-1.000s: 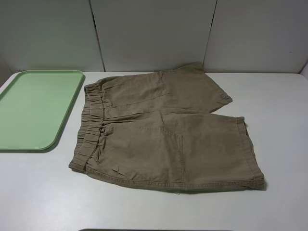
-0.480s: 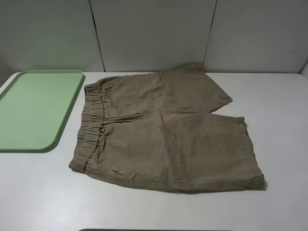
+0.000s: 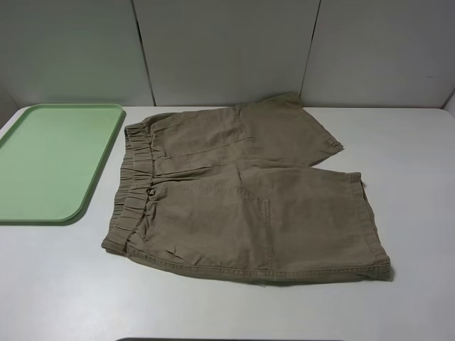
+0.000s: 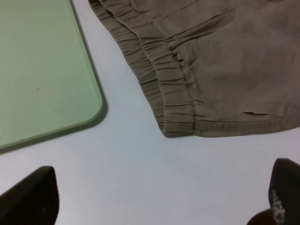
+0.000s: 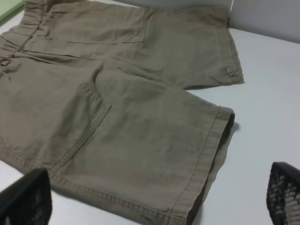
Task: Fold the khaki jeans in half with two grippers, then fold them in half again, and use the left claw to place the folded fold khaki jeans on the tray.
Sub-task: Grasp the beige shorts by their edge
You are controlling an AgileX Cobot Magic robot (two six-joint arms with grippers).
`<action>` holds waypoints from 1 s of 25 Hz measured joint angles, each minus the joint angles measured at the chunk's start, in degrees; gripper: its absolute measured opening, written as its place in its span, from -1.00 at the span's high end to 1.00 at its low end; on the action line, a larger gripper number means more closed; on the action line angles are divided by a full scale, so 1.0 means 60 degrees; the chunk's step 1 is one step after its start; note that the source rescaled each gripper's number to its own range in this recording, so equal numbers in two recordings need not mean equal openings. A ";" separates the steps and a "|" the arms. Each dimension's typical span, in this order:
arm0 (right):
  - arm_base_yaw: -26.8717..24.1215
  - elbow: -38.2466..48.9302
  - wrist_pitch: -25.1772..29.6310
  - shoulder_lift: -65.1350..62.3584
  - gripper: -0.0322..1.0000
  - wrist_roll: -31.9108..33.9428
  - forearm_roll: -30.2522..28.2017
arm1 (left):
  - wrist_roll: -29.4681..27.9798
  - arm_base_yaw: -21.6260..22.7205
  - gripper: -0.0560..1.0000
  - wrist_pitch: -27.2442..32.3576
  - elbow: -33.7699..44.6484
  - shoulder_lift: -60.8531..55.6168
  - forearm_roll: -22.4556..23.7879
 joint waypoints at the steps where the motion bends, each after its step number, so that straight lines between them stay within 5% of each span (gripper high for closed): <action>1: 0.0000 0.0000 0.0000 0.0000 -1.00 0.0000 0.0000 | 0.0000 0.0000 -0.87 0.0000 0.0000 0.0000 0.0000; 25: 0.0000 0.0000 0.0000 0.0000 -1.00 -0.0034 -0.0035 | 0.0000 -0.0013 -0.86 0.0000 0.0000 0.0000 0.0000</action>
